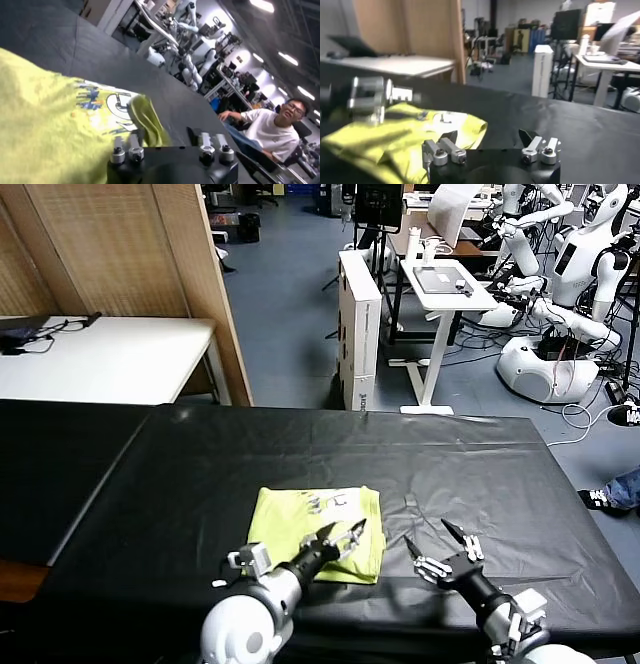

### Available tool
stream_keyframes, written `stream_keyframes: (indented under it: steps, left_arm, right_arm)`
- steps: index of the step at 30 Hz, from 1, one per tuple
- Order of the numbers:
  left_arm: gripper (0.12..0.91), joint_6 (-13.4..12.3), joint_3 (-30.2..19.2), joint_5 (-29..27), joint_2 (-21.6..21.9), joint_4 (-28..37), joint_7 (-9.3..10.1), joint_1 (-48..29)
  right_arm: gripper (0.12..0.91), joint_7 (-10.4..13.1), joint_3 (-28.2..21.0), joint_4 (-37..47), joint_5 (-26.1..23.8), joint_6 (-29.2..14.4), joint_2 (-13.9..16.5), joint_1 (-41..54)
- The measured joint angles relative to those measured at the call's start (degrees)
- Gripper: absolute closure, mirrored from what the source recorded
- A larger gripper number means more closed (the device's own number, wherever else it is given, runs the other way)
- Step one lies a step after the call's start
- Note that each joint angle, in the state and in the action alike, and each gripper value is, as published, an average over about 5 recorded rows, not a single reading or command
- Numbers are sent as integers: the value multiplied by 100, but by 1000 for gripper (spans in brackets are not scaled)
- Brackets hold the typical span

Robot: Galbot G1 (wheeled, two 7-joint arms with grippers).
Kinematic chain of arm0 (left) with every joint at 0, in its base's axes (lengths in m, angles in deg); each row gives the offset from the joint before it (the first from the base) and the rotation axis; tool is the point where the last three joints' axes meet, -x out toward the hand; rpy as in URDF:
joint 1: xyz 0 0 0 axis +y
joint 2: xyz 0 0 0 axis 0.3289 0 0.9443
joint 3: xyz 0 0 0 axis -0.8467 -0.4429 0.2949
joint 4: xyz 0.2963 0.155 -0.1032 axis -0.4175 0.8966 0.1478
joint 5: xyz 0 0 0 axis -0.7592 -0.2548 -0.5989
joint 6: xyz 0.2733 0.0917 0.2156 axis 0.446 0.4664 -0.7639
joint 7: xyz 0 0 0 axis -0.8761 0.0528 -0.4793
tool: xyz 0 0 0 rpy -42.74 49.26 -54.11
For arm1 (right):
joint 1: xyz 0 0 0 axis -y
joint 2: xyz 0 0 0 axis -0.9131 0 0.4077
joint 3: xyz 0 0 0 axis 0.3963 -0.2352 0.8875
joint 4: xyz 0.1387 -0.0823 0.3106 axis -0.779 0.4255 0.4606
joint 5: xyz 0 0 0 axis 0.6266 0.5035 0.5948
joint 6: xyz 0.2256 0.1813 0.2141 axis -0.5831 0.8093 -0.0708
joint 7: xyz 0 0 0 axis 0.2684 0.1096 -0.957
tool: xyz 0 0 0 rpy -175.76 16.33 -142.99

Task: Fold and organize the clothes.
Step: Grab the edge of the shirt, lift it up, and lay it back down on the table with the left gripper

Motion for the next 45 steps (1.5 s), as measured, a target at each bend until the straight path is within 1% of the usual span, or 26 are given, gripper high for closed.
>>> stream_keyframes:
  steps: [3,6,8,11,13,17,19,25,26,29,30,33,34,36,40,41,43,44,45]
  left_arm:
    - [123,-42,295,-10,189,-74,8,80]
    - [123,-69,501,-103,278,-93,11,165]
    - [123,-79,571,-175,278,-91,7,203]
    - [123,-81,621,-241,237,-78,2,223]
    - [123,-82,640,-258,211,-67,0,225]
    - [123,-83,669,-263,203,-57,-4,237]
    - [123,-84,677,-262,208,-55,-5,247]
    - [123,-96,677,-260,210,-32,-15,282]
    - [123,-99,677,-259,212,-26,-16,284]
    - [123,-105,679,-255,227,-17,-18,287]
    - [123,-106,682,-253,233,-16,-19,287]
    - [123,-109,690,-250,244,-14,-19,286]
    - [123,-111,692,-250,246,-13,-19,285]
    - [123,-115,692,-252,246,-5,-20,280]
    - [123,-152,685,-315,243,49,-45,266]
    - [123,-175,684,-360,244,67,-66,267]
    - [123,-247,684,-497,246,103,-115,280]
    - [123,-287,684,-574,246,118,-137,290]
    - [123,-336,685,-654,245,133,-156,302]
  right_arm:
    - [118,-339,-199,71,-364,-158,181,94]
    - [118,-536,-314,100,-655,-322,362,110]
    - [119,-581,-376,110,-747,-368,466,126]
    - [151,-591,-452,153,-810,-381,564,177]
    - [181,-591,-497,207,-854,-386,586,211]
    - [213,-592,-561,287,-943,-395,589,215]
    - [246,-599,-591,299,-994,-400,587,189]
    - [380,-622,-629,306,-1107,-425,557,82]
    - [415,-623,-625,308,-1117,-429,553,61]
    - [576,-624,-596,316,-1127,-438,551,2]
    - [651,-623,-580,316,-1125,-440,555,-16]
    - [816,-620,-528,303,-1112,-446,579,-67]
    - [851,-620,-518,297,-1102,-444,587,-79]
    - [884,-620,-513,286,-1074,-436,594,-91]
    - [873,-604,-509,247,-938,-439,601,-115]
    - [849,-588,-495,229,-869,-433,608,-130]
    - [763,-532,-451,179,-690,-388,626,-168]
    - [707,-496,-422,148,-582,-347,634,-193]
    - [633,-460,-392,114,-480,-302,641,-220]
